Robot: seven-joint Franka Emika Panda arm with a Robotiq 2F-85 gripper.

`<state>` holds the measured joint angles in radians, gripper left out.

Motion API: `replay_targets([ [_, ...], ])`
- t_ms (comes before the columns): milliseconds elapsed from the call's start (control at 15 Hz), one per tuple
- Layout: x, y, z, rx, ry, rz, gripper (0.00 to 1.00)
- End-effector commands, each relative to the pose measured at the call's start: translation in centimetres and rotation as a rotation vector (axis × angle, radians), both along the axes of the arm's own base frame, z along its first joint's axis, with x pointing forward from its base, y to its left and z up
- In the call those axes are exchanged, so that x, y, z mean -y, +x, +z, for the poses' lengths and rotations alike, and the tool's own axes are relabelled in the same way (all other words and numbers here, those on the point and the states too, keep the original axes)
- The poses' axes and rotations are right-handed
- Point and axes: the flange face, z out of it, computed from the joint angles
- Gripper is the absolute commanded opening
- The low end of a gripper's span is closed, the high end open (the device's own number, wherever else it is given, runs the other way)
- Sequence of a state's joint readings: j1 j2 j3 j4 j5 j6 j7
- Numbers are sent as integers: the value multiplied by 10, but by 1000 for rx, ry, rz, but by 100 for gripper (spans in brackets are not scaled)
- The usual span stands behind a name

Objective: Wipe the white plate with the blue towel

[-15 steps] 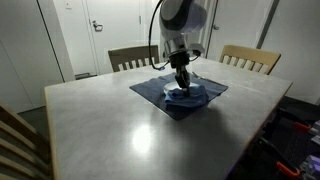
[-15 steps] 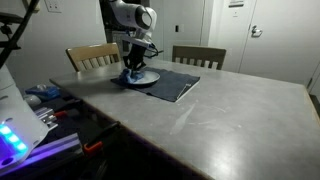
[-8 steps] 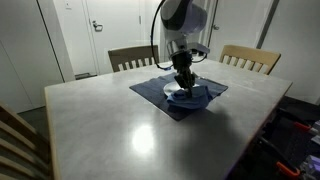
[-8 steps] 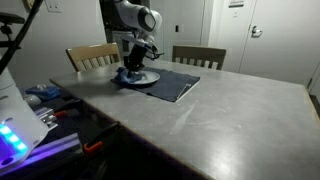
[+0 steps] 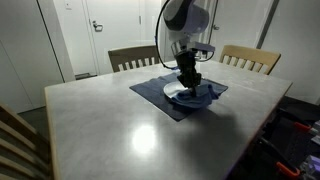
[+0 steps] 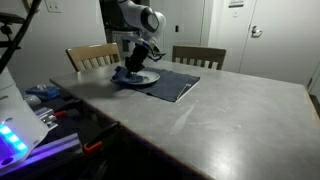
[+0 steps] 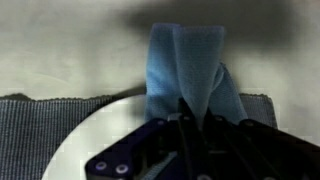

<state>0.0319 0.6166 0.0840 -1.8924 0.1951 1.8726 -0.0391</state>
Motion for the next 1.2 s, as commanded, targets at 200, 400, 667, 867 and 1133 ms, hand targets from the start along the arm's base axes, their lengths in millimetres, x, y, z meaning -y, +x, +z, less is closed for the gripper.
replay_targets([
  [200, 29, -1, -20, -103, 16, -63, 3],
  [400, 43, 0, -27, -136, 1, -181, 3],
  [667, 56, 2, -22, -134, -55, -396, 3],
  [867, 63, 2, -19, -138, -122, -465, 3],
  [1133, 65, 6, -14, -89, -334, -487, 3],
])
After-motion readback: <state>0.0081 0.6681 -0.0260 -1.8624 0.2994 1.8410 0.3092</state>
